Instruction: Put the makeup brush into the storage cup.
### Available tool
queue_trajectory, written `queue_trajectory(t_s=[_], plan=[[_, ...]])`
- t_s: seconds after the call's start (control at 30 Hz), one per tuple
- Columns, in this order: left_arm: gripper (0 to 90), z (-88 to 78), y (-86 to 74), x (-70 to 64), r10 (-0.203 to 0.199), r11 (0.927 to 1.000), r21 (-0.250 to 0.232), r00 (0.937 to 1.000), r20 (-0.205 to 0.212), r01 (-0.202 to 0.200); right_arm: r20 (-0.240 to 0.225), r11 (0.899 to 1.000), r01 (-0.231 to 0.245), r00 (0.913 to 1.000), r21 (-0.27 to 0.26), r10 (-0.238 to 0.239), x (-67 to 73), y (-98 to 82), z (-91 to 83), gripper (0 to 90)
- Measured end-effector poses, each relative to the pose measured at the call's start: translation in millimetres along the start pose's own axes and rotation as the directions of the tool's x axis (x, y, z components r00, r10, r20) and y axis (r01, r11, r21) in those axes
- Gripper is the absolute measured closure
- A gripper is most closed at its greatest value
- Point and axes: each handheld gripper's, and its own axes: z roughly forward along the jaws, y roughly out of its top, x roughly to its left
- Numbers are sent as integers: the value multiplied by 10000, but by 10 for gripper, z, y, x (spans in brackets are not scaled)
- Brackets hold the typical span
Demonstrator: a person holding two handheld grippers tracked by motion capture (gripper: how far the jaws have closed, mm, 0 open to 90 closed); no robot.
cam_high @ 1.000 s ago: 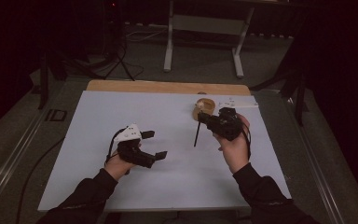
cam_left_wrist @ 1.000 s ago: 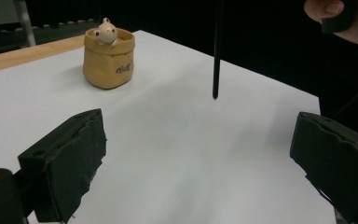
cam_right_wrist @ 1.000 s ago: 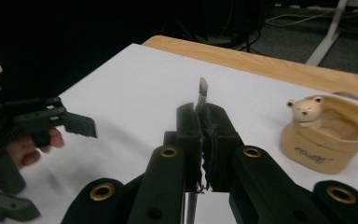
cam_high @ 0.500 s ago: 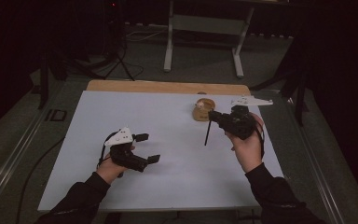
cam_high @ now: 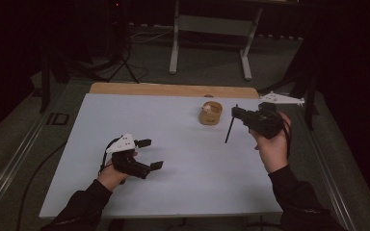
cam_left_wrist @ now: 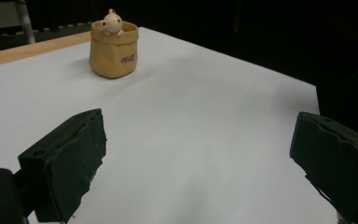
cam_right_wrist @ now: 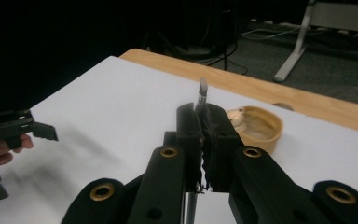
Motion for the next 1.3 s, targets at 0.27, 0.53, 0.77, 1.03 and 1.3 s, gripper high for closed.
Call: queue_trajectory(t_s=[0.27,0.53,0.77,1.03,1.3], plan=[[37,34,-50,1,-58,10000,37,10000,2,58,267,9995,-26,9996,-301,34,-163,95,-57,861],[40,40,-58,6,-63,10000,14,10000,-46,63,310,9990,92,9995,-439,-79,-230,220,46,861],[40,36,-51,0,1,10000,9,9999,-143,-1,380,9973,473,9983,-555,-453,-232,311,126,862],[40,39,-49,-6,-13,10000,-20,10000,-4,13,578,9972,623,9965,-405,-599,-275,445,275,862],[40,43,-56,-3,-43,10000,-16,10000,-33,43,699,9975,571,9961,-415,-541,-380,525,452,862]])
